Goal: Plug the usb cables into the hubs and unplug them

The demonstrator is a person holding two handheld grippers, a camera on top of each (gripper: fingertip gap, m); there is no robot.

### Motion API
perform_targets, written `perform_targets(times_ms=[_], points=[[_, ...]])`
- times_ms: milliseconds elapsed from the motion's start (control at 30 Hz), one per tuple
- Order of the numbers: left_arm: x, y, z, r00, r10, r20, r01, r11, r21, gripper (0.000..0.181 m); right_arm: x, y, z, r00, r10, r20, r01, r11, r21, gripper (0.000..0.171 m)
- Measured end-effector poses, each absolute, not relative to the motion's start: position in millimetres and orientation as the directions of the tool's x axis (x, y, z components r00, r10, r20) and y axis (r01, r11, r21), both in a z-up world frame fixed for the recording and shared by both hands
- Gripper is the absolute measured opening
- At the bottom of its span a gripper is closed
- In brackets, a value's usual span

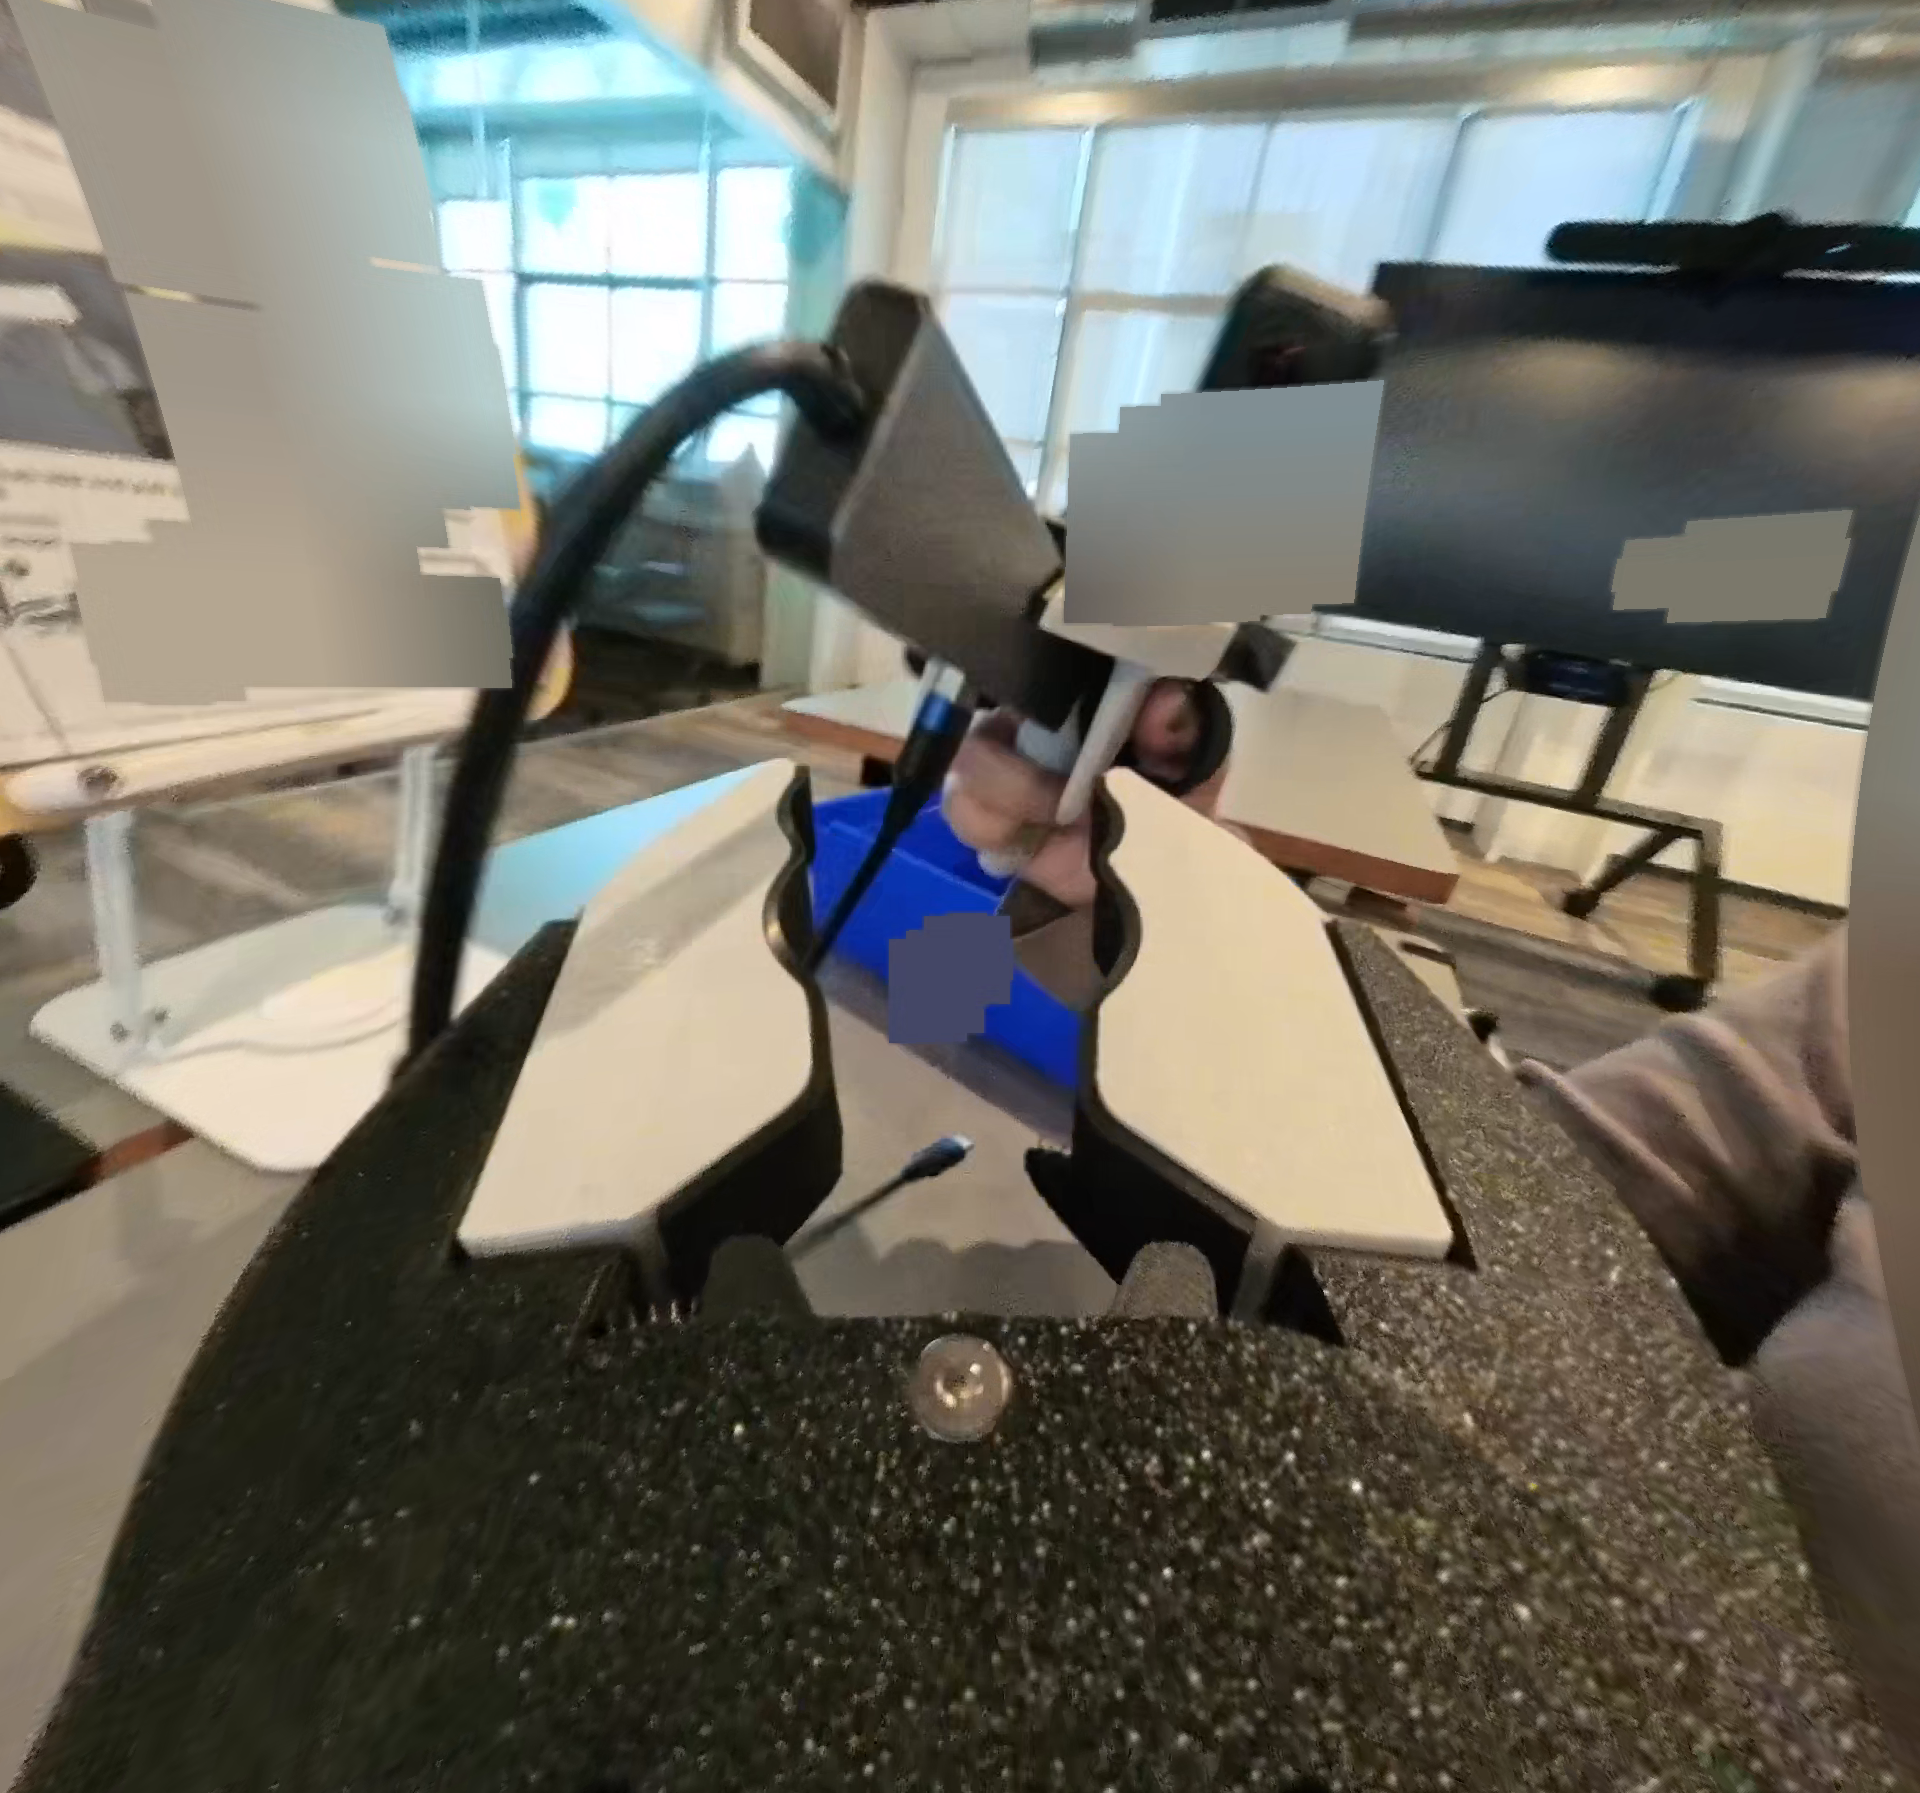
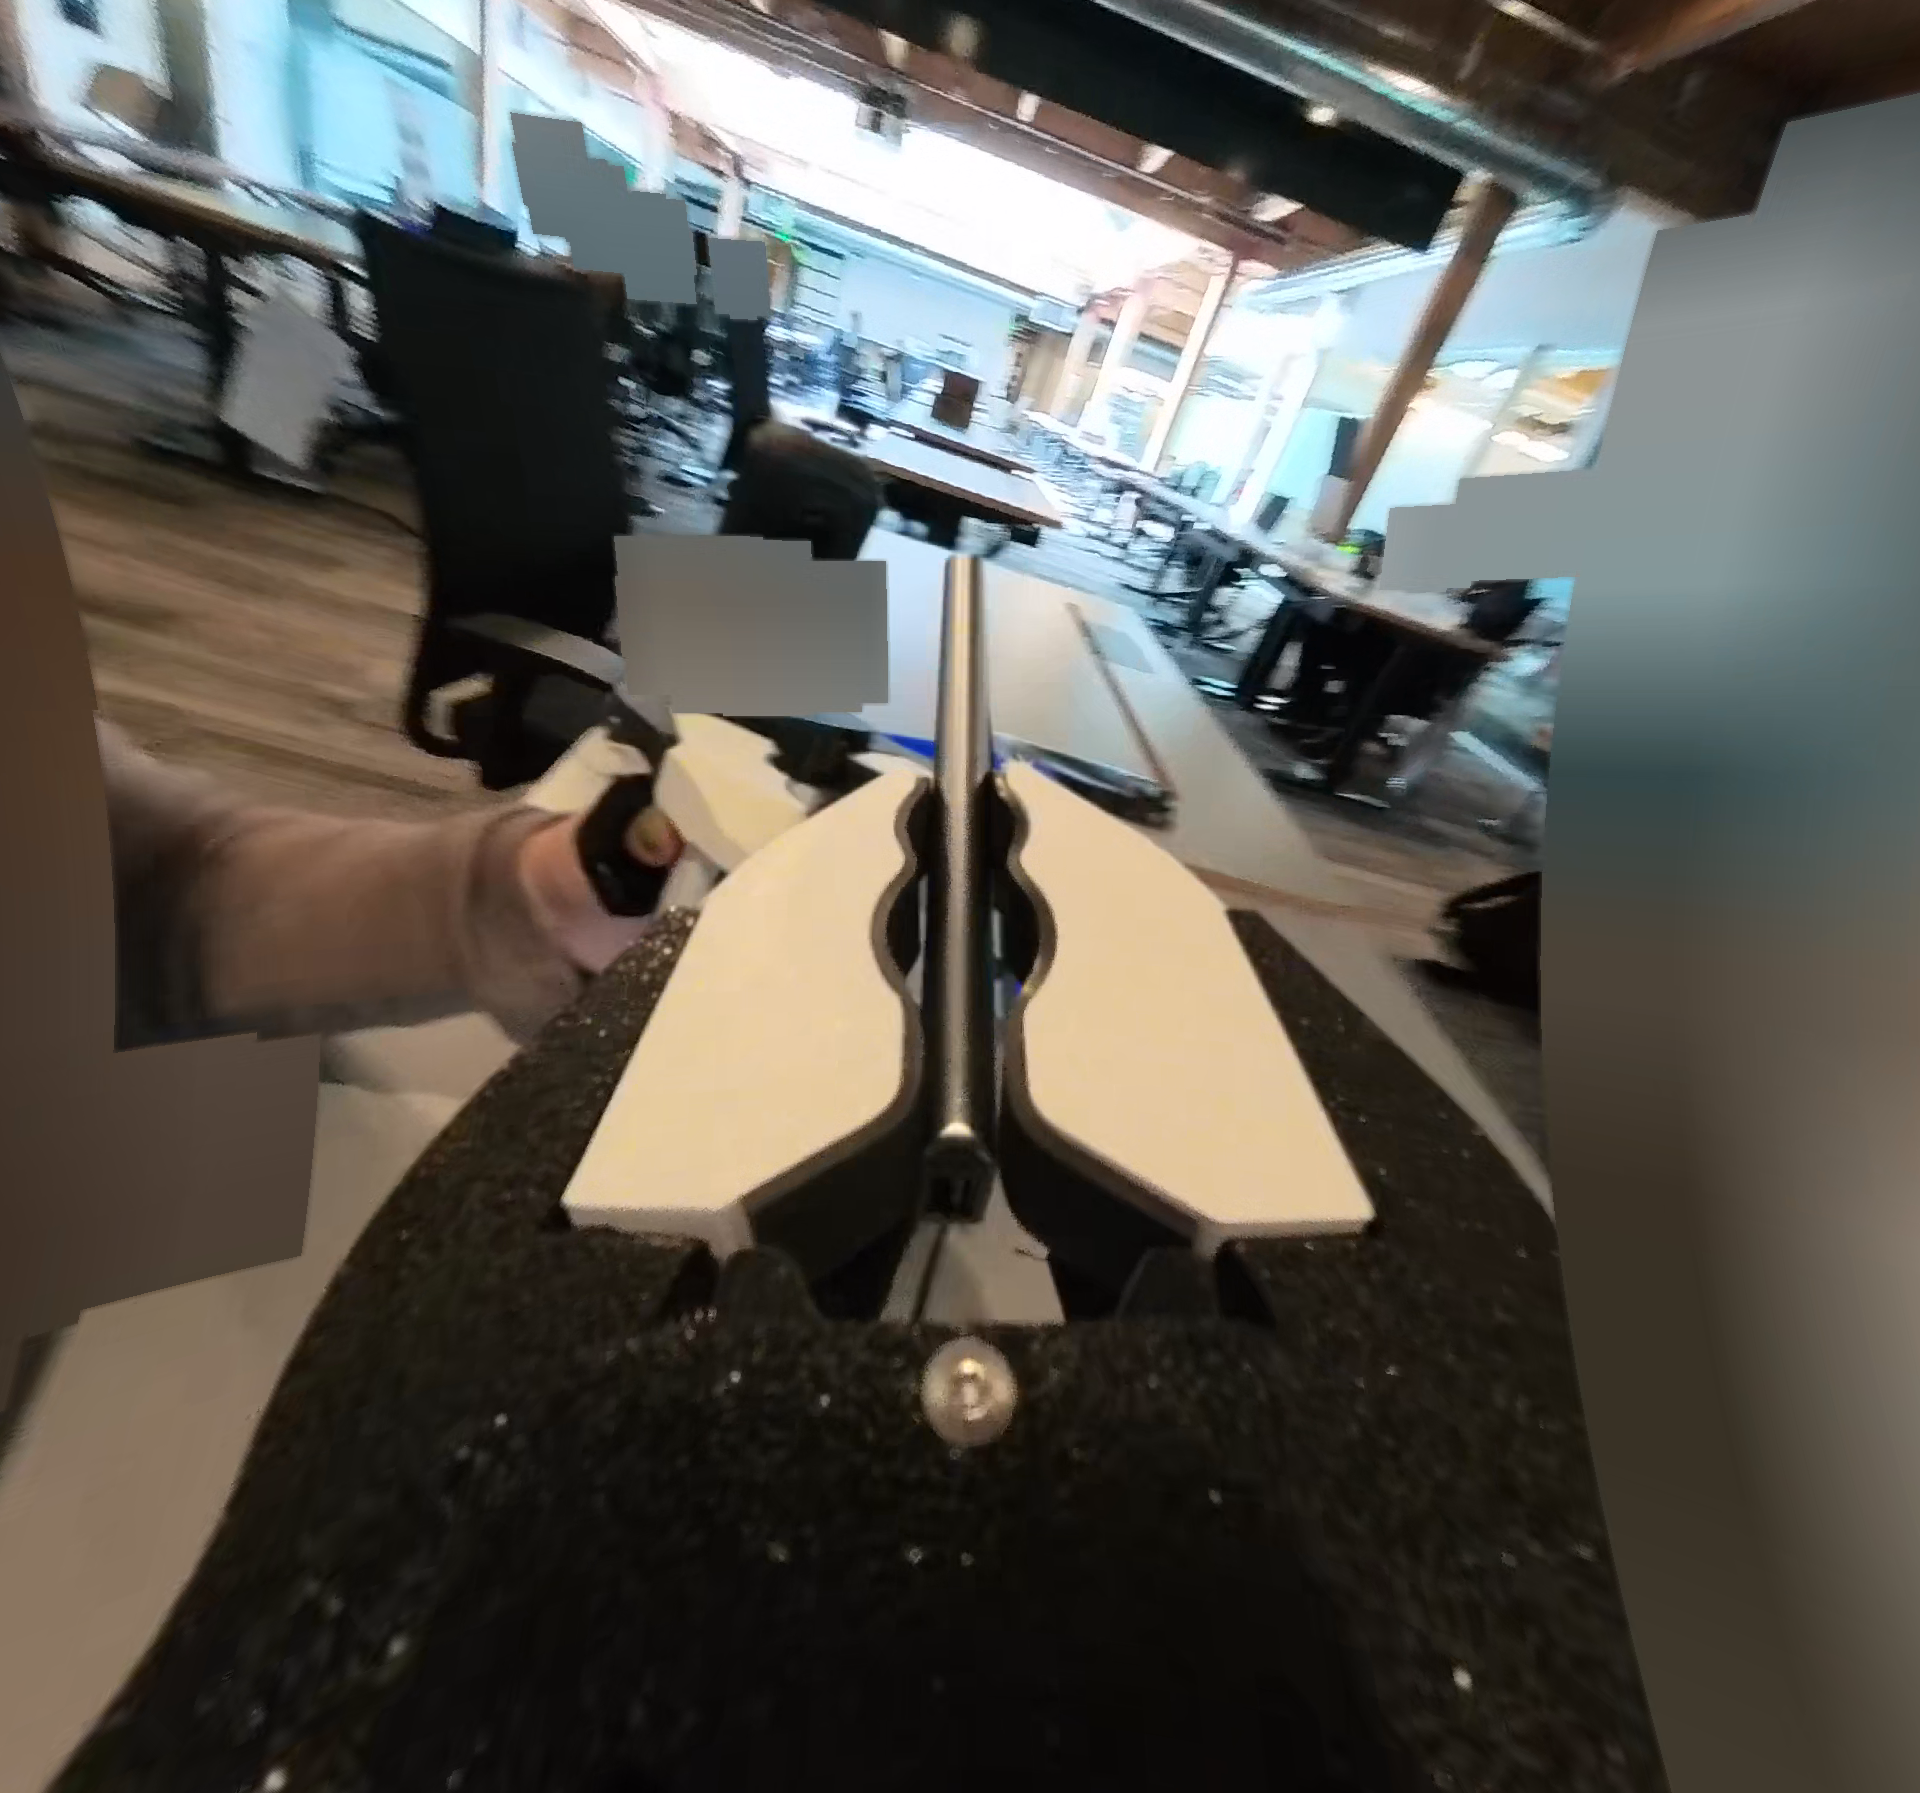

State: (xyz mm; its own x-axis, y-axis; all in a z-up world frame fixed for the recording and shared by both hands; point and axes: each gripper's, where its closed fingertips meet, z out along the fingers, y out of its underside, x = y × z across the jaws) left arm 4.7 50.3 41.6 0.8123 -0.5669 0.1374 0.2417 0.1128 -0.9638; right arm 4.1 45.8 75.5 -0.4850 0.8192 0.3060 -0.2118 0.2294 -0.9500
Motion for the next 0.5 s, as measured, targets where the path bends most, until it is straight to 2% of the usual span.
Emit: perform_targets(times_ms=[33,100,167,300,367,500], points=[[7.3,48.2,43.7,0.794,-0.594,0.129,0.246,0.121,-0.962,0.050,5.5,43.0,75.0,-0.526,0.805,0.272,-0.203,0.192,-0.960,0.009],[9.1,48.5,43.2,0.785,-0.608,0.122,0.239,0.115,-0.964,0.048,5.8,39.8,74.6,-0.565,0.789,0.240,-0.202,0.149,-0.968,0.009],[12.8,49.3,37.6,0.779,-0.617,0.113,0.205,0.080,-0.975,0.035,6.1,37.5,76.1,-0.587,0.779,0.221,-0.211,0.116,-0.971,0.009],[13.7,45.6,42.8,0.802,-0.594,0.062,0.177,0.137,-0.975,0.010,8.4,31.0,75.6,-0.638,0.746,0.193,-0.199,0.083,-0.976,0.009],[14.2,44.9,37.2,0.806,-0.590,0.054,0.141,0.101,-0.985,0.014,7.9,30.9,72.4,-0.646,0.742,0.182,-0.178,0.085,-0.980,0.009],[13.7,44.3,23.9,0.822,-0.568,0.049,0.056,-0.005,-0.998,0.007,5.6,34.5,58.5,-0.646,0.744,0.170,-0.107,0.133,-0.985,0.016]])
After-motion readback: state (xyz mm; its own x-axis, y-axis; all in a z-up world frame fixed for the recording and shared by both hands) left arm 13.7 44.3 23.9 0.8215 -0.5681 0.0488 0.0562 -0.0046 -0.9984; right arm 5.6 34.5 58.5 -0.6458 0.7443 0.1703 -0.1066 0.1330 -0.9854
